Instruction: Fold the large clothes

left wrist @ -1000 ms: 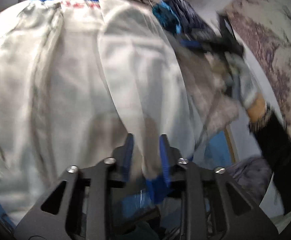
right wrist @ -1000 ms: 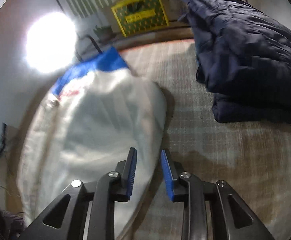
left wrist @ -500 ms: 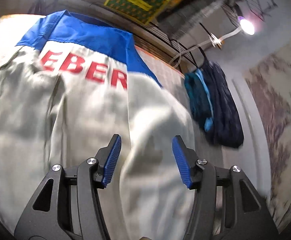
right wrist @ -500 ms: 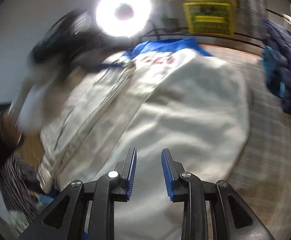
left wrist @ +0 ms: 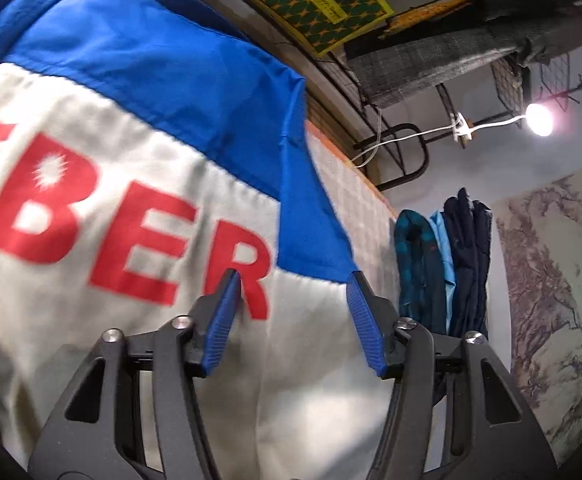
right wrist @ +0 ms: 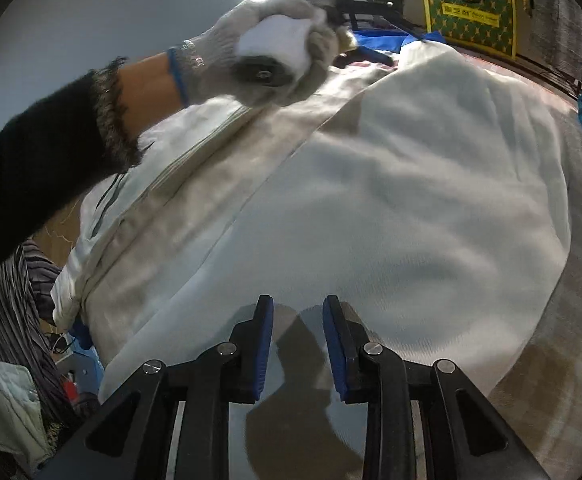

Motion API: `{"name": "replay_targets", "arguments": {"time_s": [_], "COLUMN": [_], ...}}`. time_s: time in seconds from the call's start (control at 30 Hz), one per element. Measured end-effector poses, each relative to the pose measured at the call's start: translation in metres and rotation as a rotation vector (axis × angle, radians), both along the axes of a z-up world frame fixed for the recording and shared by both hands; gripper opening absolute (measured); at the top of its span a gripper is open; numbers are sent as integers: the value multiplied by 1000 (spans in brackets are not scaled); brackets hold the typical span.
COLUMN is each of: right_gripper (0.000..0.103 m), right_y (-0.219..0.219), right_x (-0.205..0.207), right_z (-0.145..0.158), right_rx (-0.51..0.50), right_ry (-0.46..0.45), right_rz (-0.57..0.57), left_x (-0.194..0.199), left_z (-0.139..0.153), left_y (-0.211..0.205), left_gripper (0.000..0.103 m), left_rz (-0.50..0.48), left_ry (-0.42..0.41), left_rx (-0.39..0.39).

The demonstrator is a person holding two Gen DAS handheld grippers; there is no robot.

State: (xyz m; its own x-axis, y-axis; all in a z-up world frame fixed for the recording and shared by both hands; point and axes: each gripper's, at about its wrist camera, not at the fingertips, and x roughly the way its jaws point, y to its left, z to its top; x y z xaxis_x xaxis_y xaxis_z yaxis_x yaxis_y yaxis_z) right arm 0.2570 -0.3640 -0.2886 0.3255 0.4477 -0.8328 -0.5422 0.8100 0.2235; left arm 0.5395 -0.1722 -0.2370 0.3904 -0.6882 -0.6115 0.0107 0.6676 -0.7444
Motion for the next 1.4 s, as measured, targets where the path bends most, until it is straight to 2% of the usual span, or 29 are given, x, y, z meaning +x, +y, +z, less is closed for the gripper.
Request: {"name": "replay_targets", "arguments": {"time_s": [0.03,0.13,0.2,0.23,0.3,0.37,0.43,0.47,0.57,0.67,0.8,0.87,0.93,0.97,1.03,1.13,1.27,1.4], "right_gripper": [28,28,28,27,26,26,26,26,26,26,27,28,31,32,40,43,43,43], "right_y": [0,-2,-3,-4,-6,-3,-2,-3,-6,-10,-29,-41,-54,-61,-73,-84,-92,-86], "right_x": [0,2,1,1,0,-1,0,1,2,-2,-12,-20,-34,-41,-62,-88,-107,-107], "right_z": [0,3,3,2,0,1,1,1,4,6,25,38,49,54,60,61,42,15], "right_rx": [-2,4,11,14,5,-12,-18,-14,-10,-10,10,50,92,112,145,165,237,203], "right_ry": [0,-1,-2,-2,-11,-24,-20,-15,1,24,20,19,25,30,35,50,129,187], "right_rz": [5,13,16,18,27,40,44,40,26,4,-79,-131,-178,-199,-239,-281,-328,-336], "left_x": [1,-6,-8,-8,-6,0,2,1,-7,-30,-90,-115,-152,-172,-201,-252,-321,-370], "left_z": [3,22,36,43,50,36,23,22,38,70,118,128,137,138,137,125,89,54], "left_y": [-6,-14,-17,-20,-35,-54,-61,-60,-45,-30,-18,-10,-1,5,12,26,32,35], "left_gripper": [3,1,1,1,1,1,2,4,16,16,17,20,34,37,37,37,37,37], "left_rz": [-24,-55,-41,-31,-19,-46,-62,-54,1,7,-55,-83,-116,-132,-172,-228,-307,-336], "left_ry": [-9,-76,-122,-145,-228,-227,-185,-175,-153,-191,-273,-296,-308,-305,-288,-246,-141,-59], "left_rx": [25,96,158,212,396,551,590,585,507,468,459,448,421,402,380,348,292,264]}}
